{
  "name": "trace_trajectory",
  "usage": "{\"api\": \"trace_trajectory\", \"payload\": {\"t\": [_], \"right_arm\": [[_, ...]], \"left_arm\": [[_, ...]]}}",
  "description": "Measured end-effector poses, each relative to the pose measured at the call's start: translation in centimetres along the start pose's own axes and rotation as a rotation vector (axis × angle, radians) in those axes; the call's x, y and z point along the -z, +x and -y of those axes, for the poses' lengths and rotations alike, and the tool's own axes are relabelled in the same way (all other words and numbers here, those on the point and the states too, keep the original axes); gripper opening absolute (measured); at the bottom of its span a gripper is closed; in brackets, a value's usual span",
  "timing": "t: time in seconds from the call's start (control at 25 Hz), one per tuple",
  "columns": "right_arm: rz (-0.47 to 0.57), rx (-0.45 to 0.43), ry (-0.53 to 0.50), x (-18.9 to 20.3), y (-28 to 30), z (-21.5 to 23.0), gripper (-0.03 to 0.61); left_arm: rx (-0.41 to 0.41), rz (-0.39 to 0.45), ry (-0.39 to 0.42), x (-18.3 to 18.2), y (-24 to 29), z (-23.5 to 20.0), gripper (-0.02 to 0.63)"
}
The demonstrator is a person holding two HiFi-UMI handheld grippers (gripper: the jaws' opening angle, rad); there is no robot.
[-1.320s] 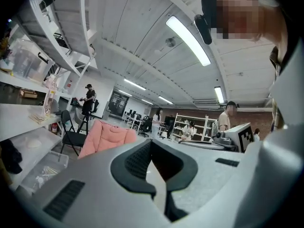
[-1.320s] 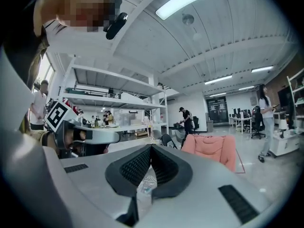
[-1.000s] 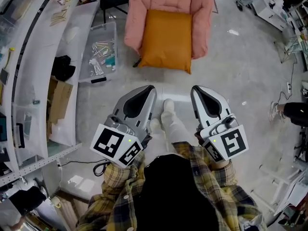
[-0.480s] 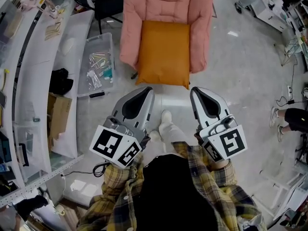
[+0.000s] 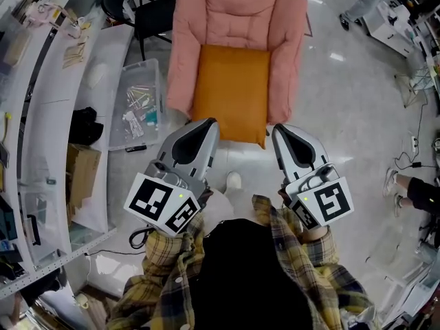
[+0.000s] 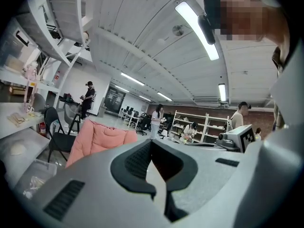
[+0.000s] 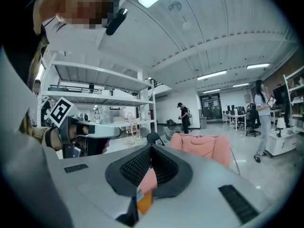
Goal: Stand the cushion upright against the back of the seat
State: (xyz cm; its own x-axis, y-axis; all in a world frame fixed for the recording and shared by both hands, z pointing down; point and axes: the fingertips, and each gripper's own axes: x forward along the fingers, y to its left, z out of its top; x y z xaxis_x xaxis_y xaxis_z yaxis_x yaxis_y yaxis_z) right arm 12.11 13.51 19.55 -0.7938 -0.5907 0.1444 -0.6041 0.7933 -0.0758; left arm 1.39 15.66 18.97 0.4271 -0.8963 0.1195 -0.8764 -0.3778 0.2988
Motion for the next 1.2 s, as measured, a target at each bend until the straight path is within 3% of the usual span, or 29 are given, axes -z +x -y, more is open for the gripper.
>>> {"api": "trace_trajectory", "payload": {"t": [0.48,1.2], "right_arm": [[-0.043,0.037,0.028,1.3,4.4,0.7,0.018],[-0.063,0.423,0.079,0.6,15.3,2.9,0.018]], "left_arm": [[0.036,-0.057,-0.016,0.6,2.1,-4.1,0.004],[0.266,-0.165,0.027,-2.6,7.1,-18.9,0.003]]}}
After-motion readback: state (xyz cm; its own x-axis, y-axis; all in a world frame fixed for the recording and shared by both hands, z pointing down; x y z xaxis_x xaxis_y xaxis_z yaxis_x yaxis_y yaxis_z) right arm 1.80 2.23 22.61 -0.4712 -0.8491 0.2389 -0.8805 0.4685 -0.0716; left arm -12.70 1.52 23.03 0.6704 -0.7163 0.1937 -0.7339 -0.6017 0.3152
